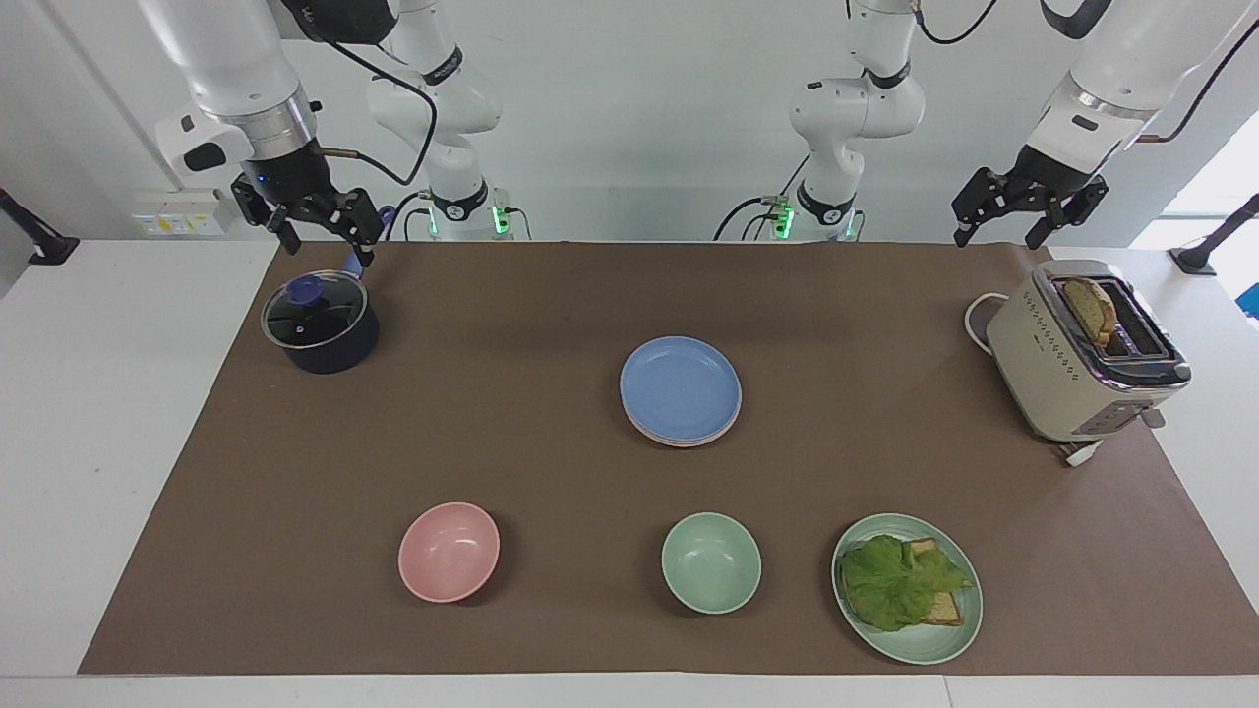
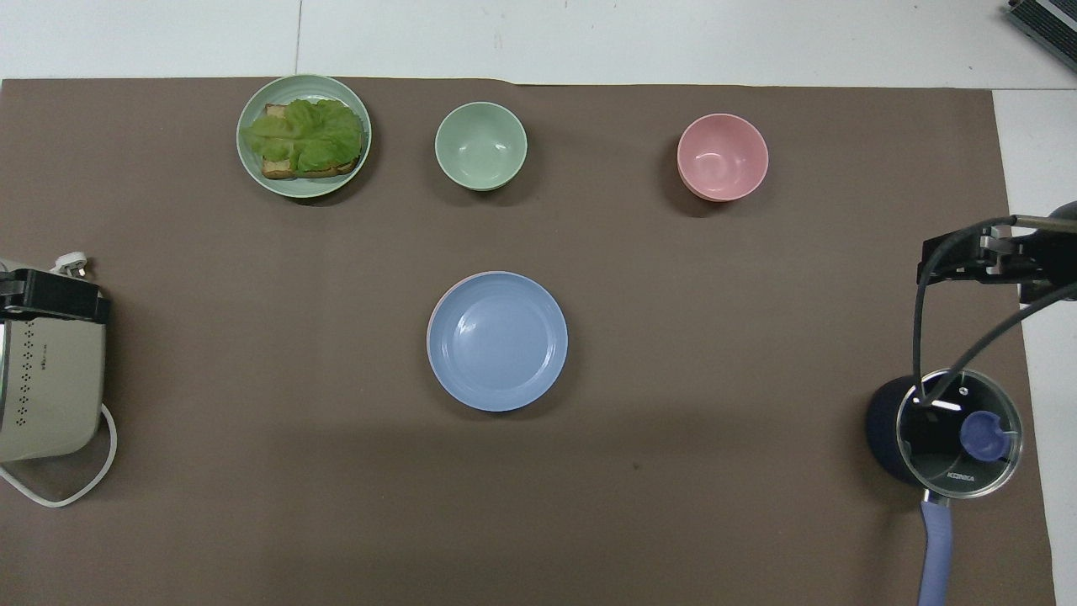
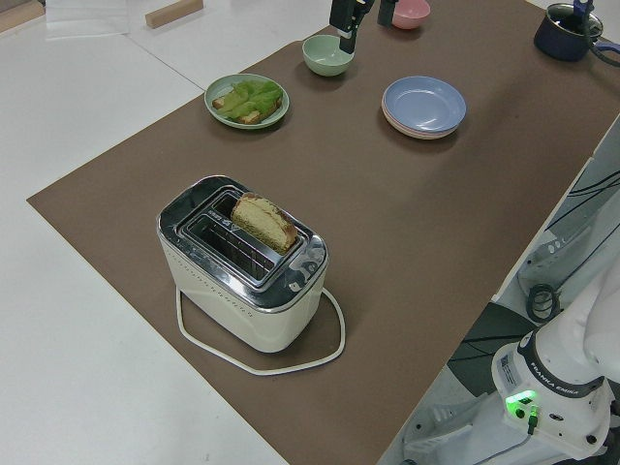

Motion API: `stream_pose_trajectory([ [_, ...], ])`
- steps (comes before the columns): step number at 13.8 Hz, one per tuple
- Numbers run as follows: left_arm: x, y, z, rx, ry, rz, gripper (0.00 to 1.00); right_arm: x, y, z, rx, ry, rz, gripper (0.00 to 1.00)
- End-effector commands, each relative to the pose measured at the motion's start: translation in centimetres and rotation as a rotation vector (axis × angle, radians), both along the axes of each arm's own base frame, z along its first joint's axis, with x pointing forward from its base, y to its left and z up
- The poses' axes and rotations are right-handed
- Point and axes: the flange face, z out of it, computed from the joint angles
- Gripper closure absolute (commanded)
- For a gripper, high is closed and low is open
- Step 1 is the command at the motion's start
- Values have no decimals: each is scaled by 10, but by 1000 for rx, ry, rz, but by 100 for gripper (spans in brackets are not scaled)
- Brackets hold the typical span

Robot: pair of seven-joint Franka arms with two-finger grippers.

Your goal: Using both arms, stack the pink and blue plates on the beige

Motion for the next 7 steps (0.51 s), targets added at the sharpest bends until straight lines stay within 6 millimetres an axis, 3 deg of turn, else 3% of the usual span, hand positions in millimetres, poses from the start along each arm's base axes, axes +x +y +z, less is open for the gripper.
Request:
stream_pose_trajectory([
  [1,-1,4,2,18,9,0,0,1,0,7,8,-12,27,0],
  [7,-1,4,2,18,9,0,0,-3,4,7,8,-6,31,0],
])
